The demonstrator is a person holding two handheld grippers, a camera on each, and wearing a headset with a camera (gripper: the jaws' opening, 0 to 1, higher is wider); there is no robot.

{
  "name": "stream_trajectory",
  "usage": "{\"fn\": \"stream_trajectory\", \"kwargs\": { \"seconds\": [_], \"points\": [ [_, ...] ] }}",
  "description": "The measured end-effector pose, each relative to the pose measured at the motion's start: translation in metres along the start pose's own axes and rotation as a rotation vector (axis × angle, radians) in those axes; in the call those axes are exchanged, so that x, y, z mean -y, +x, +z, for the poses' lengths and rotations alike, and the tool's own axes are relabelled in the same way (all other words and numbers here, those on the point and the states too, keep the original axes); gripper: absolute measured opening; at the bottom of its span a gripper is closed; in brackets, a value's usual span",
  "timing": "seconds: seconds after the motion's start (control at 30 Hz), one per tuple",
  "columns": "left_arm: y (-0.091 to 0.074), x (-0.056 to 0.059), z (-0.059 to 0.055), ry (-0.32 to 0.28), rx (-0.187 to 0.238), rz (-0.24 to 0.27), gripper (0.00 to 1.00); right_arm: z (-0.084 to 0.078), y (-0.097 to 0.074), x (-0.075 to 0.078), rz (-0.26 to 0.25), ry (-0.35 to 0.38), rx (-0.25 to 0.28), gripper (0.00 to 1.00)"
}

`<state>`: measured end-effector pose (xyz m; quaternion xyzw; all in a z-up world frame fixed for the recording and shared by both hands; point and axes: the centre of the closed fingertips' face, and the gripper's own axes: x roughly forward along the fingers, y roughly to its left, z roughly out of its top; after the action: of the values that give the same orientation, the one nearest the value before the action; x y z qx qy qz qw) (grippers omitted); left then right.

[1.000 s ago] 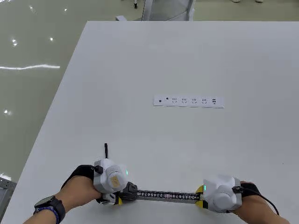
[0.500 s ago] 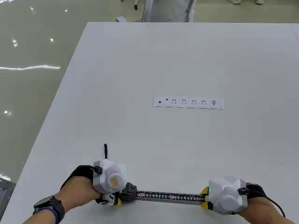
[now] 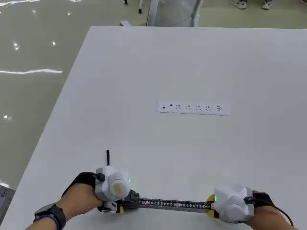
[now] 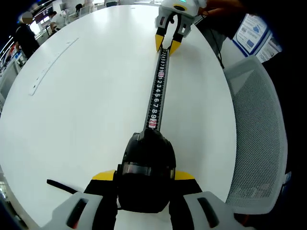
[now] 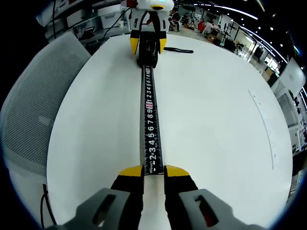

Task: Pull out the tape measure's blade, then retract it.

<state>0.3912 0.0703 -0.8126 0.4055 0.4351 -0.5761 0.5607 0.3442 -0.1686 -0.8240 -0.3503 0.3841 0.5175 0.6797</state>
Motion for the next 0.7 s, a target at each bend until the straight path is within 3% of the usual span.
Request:
{"fn": "stream_trajectory", "kwargs": {
  "seconds": [0.2,0.3,0.37,0.7],
  "points": [
    [0.000,-0.001,0.000,0.013,0.010,0.011,0.39,0.001,0.000,-0.001,-0.007,-0.011,-0.019,0.15],
    [-0.003,-0.004,0.004,0.109,0.031,0.071,0.39,0.001,-0.001,0.000,-0.038,-0.010,-0.016,0.16],
    [-0.003,-0.003,0.003,0.114,0.030,0.089,0.38,0.000,-0.001,0.001,-0.060,0.032,-0.003,0.16],
    [-0.015,-0.004,0.013,0.023,0.108,0.127,0.41,-0.012,-0.007,-0.002,-0.108,0.209,0.043,0.22]
  ]
}}
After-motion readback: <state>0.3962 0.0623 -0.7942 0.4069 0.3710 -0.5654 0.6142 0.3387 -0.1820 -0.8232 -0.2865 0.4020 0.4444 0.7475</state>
